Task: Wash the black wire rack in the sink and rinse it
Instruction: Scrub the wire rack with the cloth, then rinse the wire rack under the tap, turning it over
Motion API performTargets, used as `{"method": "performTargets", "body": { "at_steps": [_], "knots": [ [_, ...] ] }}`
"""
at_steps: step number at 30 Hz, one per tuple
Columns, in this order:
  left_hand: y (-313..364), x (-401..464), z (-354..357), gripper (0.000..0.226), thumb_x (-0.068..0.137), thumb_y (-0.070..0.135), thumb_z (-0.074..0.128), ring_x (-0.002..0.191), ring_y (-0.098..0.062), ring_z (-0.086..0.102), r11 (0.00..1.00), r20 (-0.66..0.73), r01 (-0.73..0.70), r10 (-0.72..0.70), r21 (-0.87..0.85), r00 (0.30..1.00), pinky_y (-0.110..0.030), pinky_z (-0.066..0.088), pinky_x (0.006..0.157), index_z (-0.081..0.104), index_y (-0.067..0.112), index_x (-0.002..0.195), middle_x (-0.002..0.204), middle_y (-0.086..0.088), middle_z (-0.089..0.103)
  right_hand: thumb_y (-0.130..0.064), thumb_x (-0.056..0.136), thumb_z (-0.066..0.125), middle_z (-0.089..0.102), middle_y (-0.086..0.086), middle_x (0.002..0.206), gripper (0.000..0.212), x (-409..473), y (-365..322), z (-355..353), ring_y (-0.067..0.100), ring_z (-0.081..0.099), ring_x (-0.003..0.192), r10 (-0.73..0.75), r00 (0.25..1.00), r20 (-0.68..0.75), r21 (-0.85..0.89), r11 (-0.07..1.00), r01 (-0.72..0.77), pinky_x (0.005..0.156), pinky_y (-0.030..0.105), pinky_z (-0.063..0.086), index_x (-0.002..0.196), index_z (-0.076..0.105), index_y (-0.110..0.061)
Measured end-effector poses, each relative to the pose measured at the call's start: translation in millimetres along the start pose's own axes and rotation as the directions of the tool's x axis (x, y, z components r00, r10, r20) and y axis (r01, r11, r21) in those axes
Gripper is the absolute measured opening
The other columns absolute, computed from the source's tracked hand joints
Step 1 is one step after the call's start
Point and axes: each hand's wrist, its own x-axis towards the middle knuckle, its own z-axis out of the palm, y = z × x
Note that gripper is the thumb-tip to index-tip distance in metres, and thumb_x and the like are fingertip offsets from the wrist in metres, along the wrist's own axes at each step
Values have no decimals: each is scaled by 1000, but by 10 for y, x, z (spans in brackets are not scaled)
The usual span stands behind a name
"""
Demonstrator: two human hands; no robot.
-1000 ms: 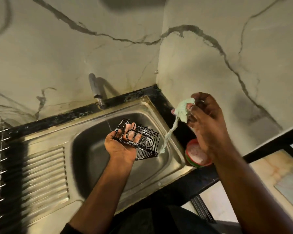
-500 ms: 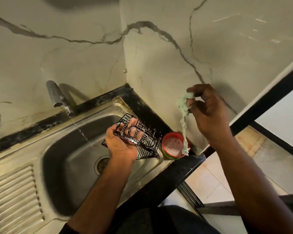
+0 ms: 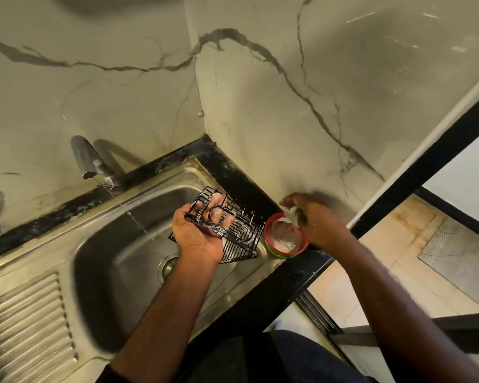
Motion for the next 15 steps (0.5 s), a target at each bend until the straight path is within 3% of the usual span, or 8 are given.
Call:
{"method": "performTargets", "body": {
  "at_steps": [2,6,8,12,13,15],
  "knots": [
    [7,5,-7,30,98,29,35,52,-20,54,1000,-9,1,-1,13,1000,-45,46,85,52,19,75,76,-13,74,-2,84,70,57,2,135,59,20,25,39,19,56,120,21,992,128,-68,998,-12,88,20,43,138,54,-21],
    [31,0,-39,30,99,30,37,54,-20,56,999,-36,15,-13,38,999,-45,50,88,53,19,77,79,-13,76,5,88,61,54,2,137,60,53,8,129,22,54,124,68,991,111,-83,995,-59,84,20,44,140,52,-23],
    [53,-9,-61,30,99,29,36,54,-20,53,997,-38,26,-24,68,999,-41,49,81,53,19,76,79,-14,76,2,91,58,55,2,135,54,62,-30,138,21,55,121,75,995,72,-67,995,-70,81,22,48,138,54,-25],
    [116,-53,-132,30,100,28,37,50,-19,64,973,-52,70,-60,218,997,-41,50,77,54,18,77,82,-17,77,-6,97,57,62,-6,124,38,106,-193,153,3,53,99,5,1000,22,21,1000,-5,63,4,38,131,61,-23],
    [128,-69,-161,29,100,27,37,50,-20,66,960,-59,81,-67,267,996,-41,50,76,55,17,79,85,-19,77,-9,98,58,64,-8,119,33,108,-270,182,0,54,96,-7,1000,19,78,997,6,65,3,41,128,63,-23],
    [166,-84,-245,29,101,28,36,60,-24,72,933,-76,95,-73,347,994,-40,51,79,56,15,85,94,-23,77,-13,97,62,70,-9,113,26,146,-439,301,2,62,97,-70,997,-24,198,978,74,84,12,51,120,68,-23]
  ]
}}
